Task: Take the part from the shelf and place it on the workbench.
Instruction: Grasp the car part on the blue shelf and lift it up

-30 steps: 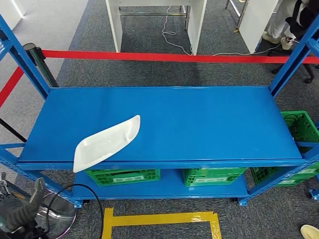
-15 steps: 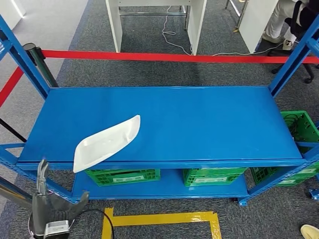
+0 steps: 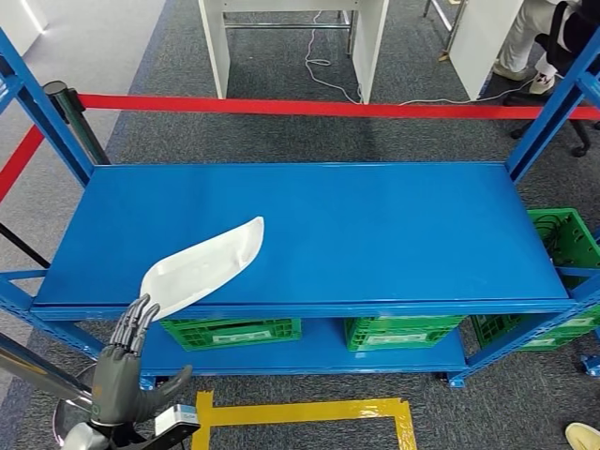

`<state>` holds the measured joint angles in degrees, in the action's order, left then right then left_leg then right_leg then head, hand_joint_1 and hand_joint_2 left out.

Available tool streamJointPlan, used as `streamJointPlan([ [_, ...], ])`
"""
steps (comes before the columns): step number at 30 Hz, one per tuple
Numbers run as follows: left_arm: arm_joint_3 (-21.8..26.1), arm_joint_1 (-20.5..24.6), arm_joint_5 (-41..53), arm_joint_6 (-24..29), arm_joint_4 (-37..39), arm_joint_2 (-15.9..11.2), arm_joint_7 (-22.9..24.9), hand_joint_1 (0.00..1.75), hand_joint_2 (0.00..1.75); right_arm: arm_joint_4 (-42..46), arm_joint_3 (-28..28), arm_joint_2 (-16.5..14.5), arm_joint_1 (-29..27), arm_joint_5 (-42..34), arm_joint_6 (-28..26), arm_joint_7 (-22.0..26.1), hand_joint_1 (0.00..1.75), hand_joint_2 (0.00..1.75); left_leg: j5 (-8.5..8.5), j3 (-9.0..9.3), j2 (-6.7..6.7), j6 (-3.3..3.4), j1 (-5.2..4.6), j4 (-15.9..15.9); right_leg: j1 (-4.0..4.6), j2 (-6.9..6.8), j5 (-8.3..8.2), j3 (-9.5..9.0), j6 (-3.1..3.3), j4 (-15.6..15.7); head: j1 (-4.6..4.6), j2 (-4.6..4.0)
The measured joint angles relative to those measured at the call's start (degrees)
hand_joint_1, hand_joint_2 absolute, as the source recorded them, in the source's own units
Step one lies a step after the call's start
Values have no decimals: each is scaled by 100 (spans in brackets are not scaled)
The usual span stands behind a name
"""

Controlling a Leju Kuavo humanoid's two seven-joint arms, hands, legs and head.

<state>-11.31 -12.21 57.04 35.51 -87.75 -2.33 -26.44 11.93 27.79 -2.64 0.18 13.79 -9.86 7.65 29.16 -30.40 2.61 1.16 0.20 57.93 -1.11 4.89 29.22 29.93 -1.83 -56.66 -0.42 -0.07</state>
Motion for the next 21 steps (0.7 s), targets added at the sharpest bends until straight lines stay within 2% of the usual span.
streamJointPlan([
  [5,-86,309,780,109,266,-108,598,0,175,-2,4,0,11,127,53,-25,0,175,0,0,0,0,0,0,0,0,0,0,0,0,0,0],
  [15,-221,1126,2208,79,1127,-110,1697,0,175,-4,89,0,58,367,162,-73,0,175,-2,0,0,0,0,1,0,0,-2,0,-1,-1,-1,0],
  [21,-275,1428,2743,-51,1516,-93,2128,0,175,-9,126,0,68,438,185,-99,0,175,-1,0,0,0,0,3,0,0,-2,0,0,-2,-1,0],
])
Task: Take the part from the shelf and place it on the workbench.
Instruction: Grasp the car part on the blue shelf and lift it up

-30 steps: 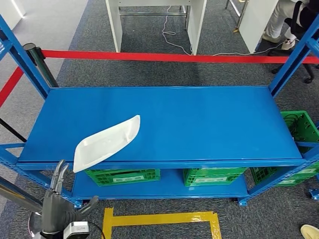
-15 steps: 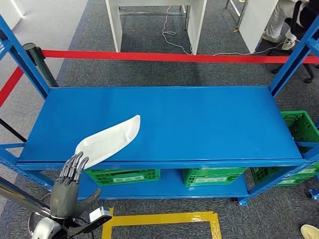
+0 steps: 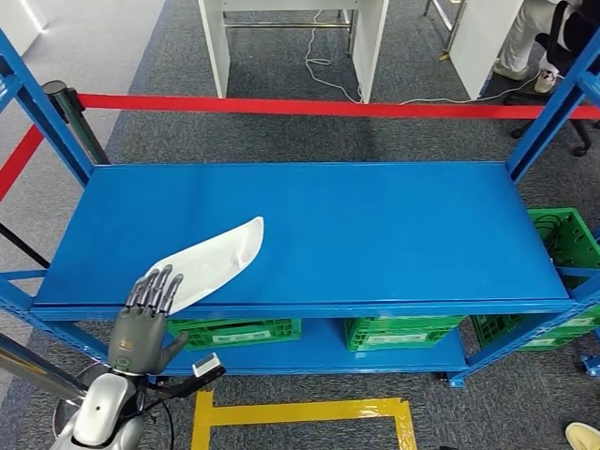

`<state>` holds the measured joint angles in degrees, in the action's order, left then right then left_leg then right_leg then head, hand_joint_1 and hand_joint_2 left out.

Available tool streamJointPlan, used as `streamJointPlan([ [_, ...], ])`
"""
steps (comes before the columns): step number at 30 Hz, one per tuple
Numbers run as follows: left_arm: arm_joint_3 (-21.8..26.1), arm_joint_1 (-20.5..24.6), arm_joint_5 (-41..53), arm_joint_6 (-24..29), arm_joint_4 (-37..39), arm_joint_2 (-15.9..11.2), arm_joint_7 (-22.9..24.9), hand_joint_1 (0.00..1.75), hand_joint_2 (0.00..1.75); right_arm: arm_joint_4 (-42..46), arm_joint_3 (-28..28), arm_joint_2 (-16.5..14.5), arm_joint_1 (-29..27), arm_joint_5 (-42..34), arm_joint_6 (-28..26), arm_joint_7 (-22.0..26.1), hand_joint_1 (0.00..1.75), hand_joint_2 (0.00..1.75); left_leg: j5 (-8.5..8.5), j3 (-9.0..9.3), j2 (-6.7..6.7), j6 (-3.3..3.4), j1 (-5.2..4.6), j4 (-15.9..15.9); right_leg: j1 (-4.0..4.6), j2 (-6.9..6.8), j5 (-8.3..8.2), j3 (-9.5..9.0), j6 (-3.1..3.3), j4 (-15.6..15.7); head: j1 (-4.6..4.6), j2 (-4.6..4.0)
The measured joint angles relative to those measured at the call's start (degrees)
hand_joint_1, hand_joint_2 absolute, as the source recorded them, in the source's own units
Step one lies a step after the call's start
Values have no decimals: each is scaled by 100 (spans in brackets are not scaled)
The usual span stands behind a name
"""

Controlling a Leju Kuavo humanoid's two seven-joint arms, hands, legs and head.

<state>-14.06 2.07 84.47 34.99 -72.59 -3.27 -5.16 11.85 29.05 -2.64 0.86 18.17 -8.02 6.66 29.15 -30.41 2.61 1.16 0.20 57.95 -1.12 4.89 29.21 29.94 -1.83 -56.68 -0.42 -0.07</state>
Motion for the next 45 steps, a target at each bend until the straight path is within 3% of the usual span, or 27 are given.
streamJointPlan([
  [13,-219,692,451,-427,855,110,659,2,175,-3,41,0,10,108,61,-47,0,175,-2,0,0,1,0,1,0,0,-3,-1,-2,-2,0,0],
  [20,-236,848,404,-531,991,154,741,56,175,-8,103,0,10,106,61,-66,0,175,-1,-1,0,1,0,2,0,0,-2,1,-2,-3,-1,0],
  [24,-246,831,379,-532,992,164,750,56,175,-15,125,0,9,106,61,-86,0,175,-1,-1,0,1,0,2,0,0,-2,2,-2,-3,-1,0],
  [25,-250,827,379,-533,992,168,751,61,175,-16,132,0,9,106,61,-90,0,175,-2,-1,0,1,0,2,0,-1,-2,2,-2,-3,-1,0],
  [27,-256,820,379,-533,992,173,754,89,175,-19,145,0,9,106,61,-91,0,175,-2,-1,0,2,0,2,0,-1,-2,1,-2,-3,-1,0],
  [29,-262,812,378,-533,993,178,756,132,175,-20,154,0,9,106,61,-91,0,175,-4,-1,0,3,0,2,0,-1,-3,1,-2,-3,-1,0],
  [31,-270,793,363,-533,991,180,755,161,175,-22,159,0,8,107,61,-91,0,175,-6,-1,0,4,0,2,0,-1,-4,1,-2,-4,0,0],
  [33,-279,760,329,-533,960,182,743,172,175,-25,162,0,8,109,61,-89,0,175,-7,-1,1,4,0,2,0,-2,-5,0,-1,-4,1,0],
  [36,-304,700,293,-533,823,182,706,170,175,-29,166,-1,7,114,61,-77,0,175,-10,-1,6,6,-1,2,0,-9,-5,-1,-1,-4,0,0],
  [41,-357,642,186,-559,540,175,649,129,175,-31,186,-10,3,149,58,-75,0,175,-15,-1,9,2,-1,2,0,-11,-12,-1,-2,-5,0,0],
  [45,-381,592,140,-576,318,165,597,130,175,-31,208,-17,4,165,55,-74,0,175,-17,-1,9,0,-1,2,0,-11,-13,0,-2,-6,1,0],
])
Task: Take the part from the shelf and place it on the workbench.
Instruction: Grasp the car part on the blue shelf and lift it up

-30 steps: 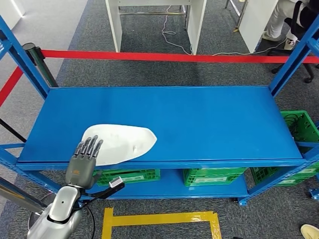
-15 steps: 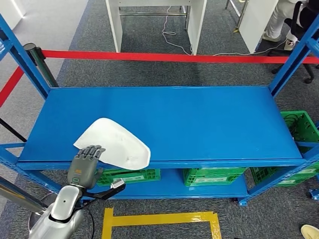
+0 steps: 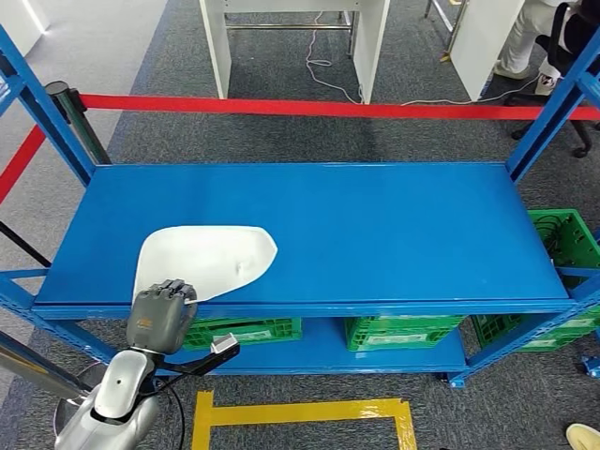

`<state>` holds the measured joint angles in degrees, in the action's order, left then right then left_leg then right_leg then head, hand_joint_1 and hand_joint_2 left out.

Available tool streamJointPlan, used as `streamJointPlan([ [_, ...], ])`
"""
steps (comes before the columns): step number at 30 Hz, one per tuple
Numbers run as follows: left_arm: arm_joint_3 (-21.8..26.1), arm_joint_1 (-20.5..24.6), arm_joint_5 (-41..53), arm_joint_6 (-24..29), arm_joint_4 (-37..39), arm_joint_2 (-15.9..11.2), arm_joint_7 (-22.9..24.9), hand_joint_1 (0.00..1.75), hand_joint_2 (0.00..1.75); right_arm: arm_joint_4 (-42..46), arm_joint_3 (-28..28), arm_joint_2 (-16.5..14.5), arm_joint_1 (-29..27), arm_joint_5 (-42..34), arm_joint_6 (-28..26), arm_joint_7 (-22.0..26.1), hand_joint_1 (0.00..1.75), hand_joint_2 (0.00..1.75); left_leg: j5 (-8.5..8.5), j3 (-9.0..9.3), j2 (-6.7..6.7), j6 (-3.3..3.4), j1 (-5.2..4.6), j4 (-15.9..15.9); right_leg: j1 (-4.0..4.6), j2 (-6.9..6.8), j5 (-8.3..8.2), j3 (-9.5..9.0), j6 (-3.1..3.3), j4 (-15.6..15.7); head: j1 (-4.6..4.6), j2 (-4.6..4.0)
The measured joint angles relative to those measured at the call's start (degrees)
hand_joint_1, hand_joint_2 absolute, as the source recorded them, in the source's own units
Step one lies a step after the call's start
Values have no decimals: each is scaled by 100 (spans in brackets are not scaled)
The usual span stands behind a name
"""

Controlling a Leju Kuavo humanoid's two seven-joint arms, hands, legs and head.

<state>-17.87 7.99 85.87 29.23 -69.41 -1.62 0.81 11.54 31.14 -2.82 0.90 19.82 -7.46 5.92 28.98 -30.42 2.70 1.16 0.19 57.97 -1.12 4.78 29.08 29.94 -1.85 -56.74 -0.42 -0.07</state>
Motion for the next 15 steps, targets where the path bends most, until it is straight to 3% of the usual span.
streamJointPlan([
  [10,-55,-101,-9,-21,-321,-33,-25,143,175,-2,75,-23,0,4,-20,1,0,175,2,-5,0,0,0,0,0,0,2,5,0,0,0,0],
  [15,-114,-131,-10,-22,-400,-46,-26,174,175,-2,92,-26,0,7,-21,5,0,175,1,-4,0,0,0,0,0,0,2,4,0,0,-1,0],
])
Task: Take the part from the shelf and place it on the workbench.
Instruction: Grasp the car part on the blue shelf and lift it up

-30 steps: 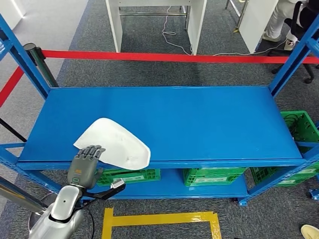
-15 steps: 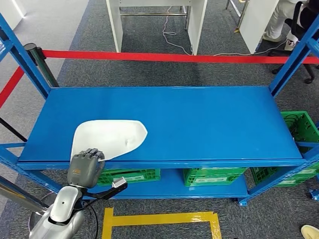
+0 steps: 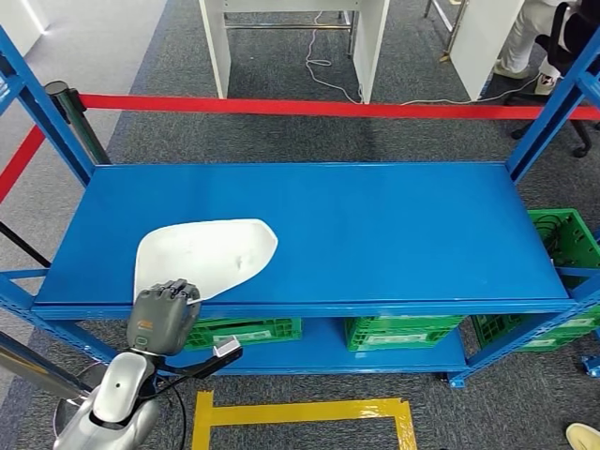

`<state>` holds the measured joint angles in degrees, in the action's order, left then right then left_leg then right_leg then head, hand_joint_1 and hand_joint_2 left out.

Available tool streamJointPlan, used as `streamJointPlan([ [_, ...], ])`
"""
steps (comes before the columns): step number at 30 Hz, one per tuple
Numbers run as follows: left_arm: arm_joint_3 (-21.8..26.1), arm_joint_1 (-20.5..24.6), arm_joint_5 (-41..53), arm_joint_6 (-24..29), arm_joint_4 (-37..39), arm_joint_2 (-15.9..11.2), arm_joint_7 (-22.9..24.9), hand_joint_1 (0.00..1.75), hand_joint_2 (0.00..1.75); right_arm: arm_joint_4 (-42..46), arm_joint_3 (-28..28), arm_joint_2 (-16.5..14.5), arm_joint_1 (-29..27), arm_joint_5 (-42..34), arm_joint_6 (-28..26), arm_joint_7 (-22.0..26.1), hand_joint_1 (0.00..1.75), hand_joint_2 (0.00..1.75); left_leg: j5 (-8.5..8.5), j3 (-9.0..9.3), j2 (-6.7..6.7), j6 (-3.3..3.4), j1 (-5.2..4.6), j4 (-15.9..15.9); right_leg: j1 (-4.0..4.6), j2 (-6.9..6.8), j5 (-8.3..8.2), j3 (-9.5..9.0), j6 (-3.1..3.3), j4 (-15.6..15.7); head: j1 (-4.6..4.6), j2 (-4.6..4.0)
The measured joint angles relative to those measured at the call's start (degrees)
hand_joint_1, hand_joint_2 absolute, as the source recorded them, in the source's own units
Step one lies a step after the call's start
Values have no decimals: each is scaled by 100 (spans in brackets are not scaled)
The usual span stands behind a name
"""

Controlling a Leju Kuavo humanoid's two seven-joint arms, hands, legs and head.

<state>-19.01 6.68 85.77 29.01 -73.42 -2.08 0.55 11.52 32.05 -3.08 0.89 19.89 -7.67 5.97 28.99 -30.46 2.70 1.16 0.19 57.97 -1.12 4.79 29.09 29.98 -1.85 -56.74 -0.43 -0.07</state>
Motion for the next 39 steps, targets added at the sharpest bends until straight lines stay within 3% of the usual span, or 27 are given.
streamJointPlan([
  [7,-29,-29,-17,30,-59,-17,-14,175,175,0,5,-6,1,29,-2,11,0,175,0,0,0,0,0,0,0,0,0,0,0,0,1,0],
  [15,-32,-300,-133,600,-502,-17,-264,175,175,0,35,-26,2,88,-21,17,0,175,1,-2,0,0,0,0,0,0,1,2,1,0,0,0],
  [24,-33,-451,-243,727,-785,-17,-388,175,175,0,114,-30,1,108,-38,23,0,175,0,-1,0,0,0,0,0,0,0,1,0,0,1,0],
  [33,-56,-1047,-1287,1064,-1686,110,-1190,175,175,0,155,-82,5,225,-60,-73,0,175,6,-3,0,4,-3,4,-2,1,3,3,2,3,1,0],
  [39,-58,-1632,-2211,1077,-2386,331,-2132,175,175,0,154,-107,5,411,-97,18,0,175,21,-5,1,24,-37,23,-34,1,2,1,-19,13,3,0],
])
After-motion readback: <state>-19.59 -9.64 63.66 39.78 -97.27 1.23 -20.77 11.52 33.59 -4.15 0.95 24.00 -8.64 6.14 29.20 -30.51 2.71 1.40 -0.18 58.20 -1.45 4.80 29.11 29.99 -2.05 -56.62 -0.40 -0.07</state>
